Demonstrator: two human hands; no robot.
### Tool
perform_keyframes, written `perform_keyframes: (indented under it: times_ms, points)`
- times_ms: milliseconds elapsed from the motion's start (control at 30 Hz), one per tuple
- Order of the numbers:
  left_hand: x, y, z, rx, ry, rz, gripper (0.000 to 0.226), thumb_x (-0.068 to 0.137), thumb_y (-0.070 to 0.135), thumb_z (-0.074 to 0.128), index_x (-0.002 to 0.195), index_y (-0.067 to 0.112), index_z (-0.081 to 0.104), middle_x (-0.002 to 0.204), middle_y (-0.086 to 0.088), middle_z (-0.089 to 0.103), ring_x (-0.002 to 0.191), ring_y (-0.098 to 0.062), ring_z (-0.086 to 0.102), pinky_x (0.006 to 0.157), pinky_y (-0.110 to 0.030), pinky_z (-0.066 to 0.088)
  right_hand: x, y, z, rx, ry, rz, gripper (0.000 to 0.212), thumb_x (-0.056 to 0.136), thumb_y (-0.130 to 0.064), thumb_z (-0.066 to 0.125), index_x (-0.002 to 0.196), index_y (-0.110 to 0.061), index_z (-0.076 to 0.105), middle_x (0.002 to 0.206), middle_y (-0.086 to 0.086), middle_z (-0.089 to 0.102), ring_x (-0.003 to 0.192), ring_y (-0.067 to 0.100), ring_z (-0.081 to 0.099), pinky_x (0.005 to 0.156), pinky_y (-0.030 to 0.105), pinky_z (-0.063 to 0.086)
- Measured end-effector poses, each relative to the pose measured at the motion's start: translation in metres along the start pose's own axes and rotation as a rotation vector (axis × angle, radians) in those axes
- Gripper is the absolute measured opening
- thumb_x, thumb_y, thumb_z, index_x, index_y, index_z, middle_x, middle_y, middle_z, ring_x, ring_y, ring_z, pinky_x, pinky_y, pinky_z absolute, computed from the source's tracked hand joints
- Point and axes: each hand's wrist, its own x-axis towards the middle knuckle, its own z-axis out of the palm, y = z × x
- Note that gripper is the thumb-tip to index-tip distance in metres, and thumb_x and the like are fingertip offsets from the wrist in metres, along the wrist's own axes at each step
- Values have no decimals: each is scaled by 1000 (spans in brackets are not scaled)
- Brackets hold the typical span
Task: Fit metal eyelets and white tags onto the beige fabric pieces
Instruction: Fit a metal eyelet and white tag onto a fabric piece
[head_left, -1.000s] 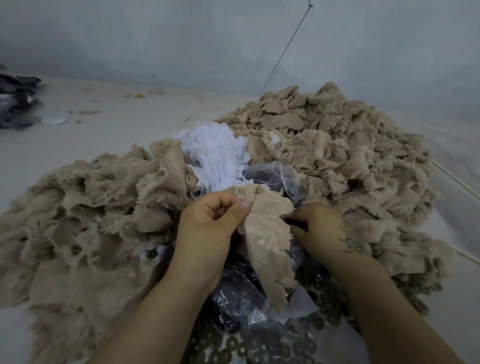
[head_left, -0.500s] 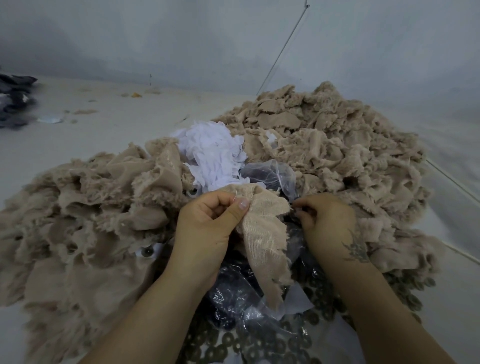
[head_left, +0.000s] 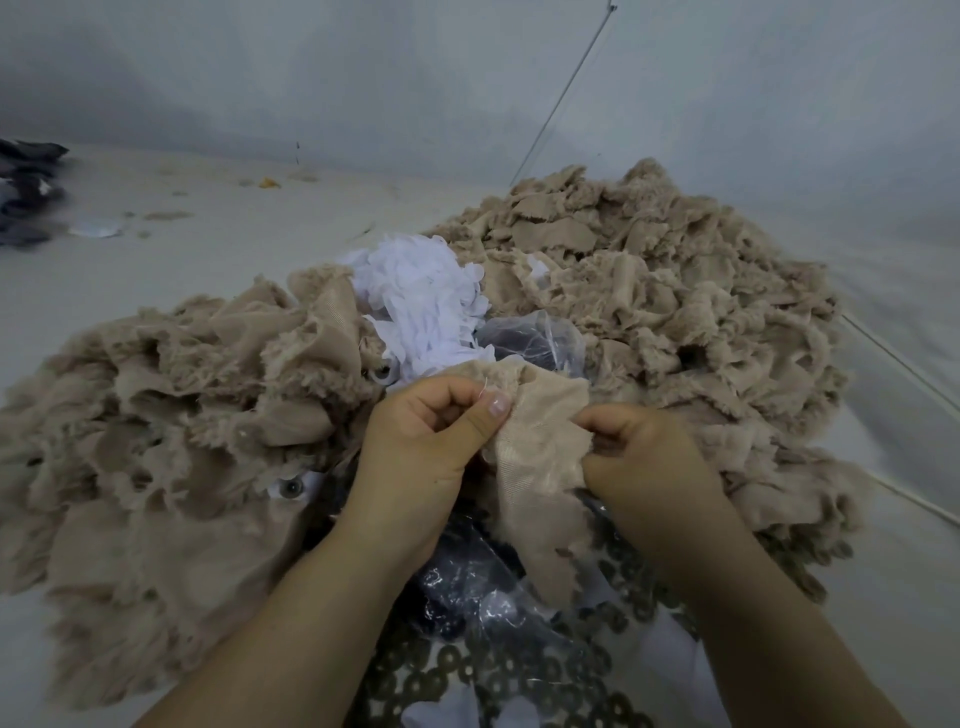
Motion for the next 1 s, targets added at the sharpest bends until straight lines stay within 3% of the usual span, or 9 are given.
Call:
perform_keyframes:
  times_ms: [100, 167, 367, 500, 600, 733, 867, 1000]
  points:
    - [-2, 0, 2, -2, -27, -6, 11, 73, 24, 83, 72, 16, 75, 71, -8, 70, 65, -16, 62, 64, -26, 54, -1, 4, 11, 400, -17, 112, 27, 84, 4, 70, 104, -13, 76, 92, 10, 78, 81, 24, 75, 64, 29, 58]
    - [-3, 1, 3, 6, -32, -4, 10, 67, 27, 79, 70, 18, 75, 69, -5, 69, 62, -11, 61, 60, -22, 52, -2, 5, 17, 510, -9, 99, 25, 80, -2, 75, 102, -13, 77, 92, 14, 77, 78, 26, 75, 62, 30, 58]
    - [-3, 2, 4, 22, -16, -18, 10, 61, 23, 80, 69, 17, 75, 67, -4, 70, 60, -9, 63, 57, -19, 52, -8, 1, 26, 509, 73, -53, 35, 61, -16, 77, 96, -10, 76, 87, 13, 77, 76, 22, 74, 64, 26, 58]
    - [-4, 2, 3, 47, -10, 0, 7, 62, 20, 79, 68, 17, 75, 65, -4, 69, 57, -11, 62, 55, -20, 52, -7, 1, 25, 538, 86, -28, 25, 63, -12, 78, 87, -14, 78, 85, 14, 77, 74, 23, 74, 60, 26, 58]
    - [-5, 3, 4, 70, -22, 5, 9, 61, 21, 80, 67, 16, 75, 62, -5, 68, 54, -12, 61, 53, -21, 53, -7, 2, 25, 516, 87, -31, 20, 73, 2, 76, 87, -13, 79, 84, 15, 77, 73, 24, 74, 61, 27, 58]
    - [-5, 2, 3, 146, -21, 35, 7, 72, 10, 79, 70, 13, 74, 64, -8, 69, 55, -16, 62, 54, -24, 55, -10, -2, 26, 498, 108, -65, 13, 69, -3, 76, 75, -15, 80, 76, 12, 76, 66, 19, 74, 56, 23, 57]
    - [-5, 1, 3, 185, -17, 35, 11, 76, 3, 78, 71, 12, 73, 66, -9, 70, 56, -17, 63, 55, -24, 56, -9, 0, 25, 470, 125, -65, 20, 76, 8, 73, 74, -12, 78, 73, 12, 76, 64, 18, 73, 55, 22, 56]
    - [-6, 2, 3, 235, -24, 49, 15, 77, 2, 79, 70, 15, 74, 64, -9, 69, 57, -18, 63, 56, -26, 56, -8, 3, 24, 469, 70, -42, 20, 81, 6, 71, 72, -10, 79, 70, 12, 75, 61, 17, 71, 54, 23, 56]
